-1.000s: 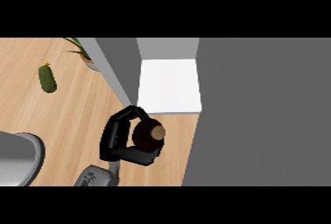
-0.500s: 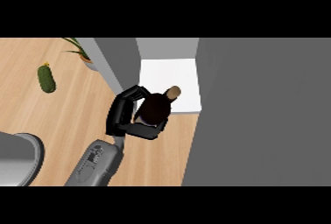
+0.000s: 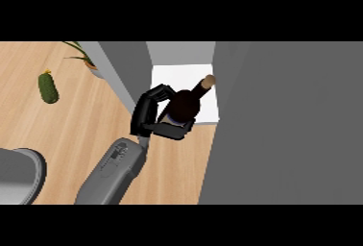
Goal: Pick up the wine, place it into the cabinet and close the cabinet
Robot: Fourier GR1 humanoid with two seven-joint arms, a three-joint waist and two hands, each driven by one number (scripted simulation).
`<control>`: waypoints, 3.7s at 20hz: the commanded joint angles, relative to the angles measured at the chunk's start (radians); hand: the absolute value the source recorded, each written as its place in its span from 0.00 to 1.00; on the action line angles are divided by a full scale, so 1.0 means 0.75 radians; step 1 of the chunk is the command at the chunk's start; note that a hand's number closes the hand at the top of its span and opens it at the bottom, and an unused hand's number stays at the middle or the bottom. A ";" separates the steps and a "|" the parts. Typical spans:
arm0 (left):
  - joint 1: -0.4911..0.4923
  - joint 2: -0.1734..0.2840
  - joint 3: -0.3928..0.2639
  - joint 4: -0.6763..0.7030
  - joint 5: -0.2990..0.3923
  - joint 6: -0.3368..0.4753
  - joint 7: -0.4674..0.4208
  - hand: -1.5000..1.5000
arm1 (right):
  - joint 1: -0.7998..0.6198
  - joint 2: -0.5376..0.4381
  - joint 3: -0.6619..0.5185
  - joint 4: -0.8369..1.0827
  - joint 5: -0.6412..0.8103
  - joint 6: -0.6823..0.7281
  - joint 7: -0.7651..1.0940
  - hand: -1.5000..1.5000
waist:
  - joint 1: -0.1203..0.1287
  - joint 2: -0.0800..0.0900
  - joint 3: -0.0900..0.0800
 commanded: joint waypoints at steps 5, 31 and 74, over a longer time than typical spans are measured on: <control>-0.291 -0.001 -0.032 0.212 0.197 0.092 0.032 1.00 | 0.067 0.002 0.049 -0.241 -0.034 0.013 0.063 0.00 | -0.011 0.001 0.000; -0.681 -0.001 0.116 1.006 0.321 0.142 -0.180 1.00 | 0.124 0.007 -0.001 -0.181 -0.149 0.120 -0.076 0.00 | -0.094 0.036 -0.001; -0.933 0.036 0.293 1.087 0.369 -0.207 -0.335 0.00 | 0.256 -0.034 -0.071 -0.233 -0.157 0.195 -0.137 0.00 | -0.020 0.014 -0.001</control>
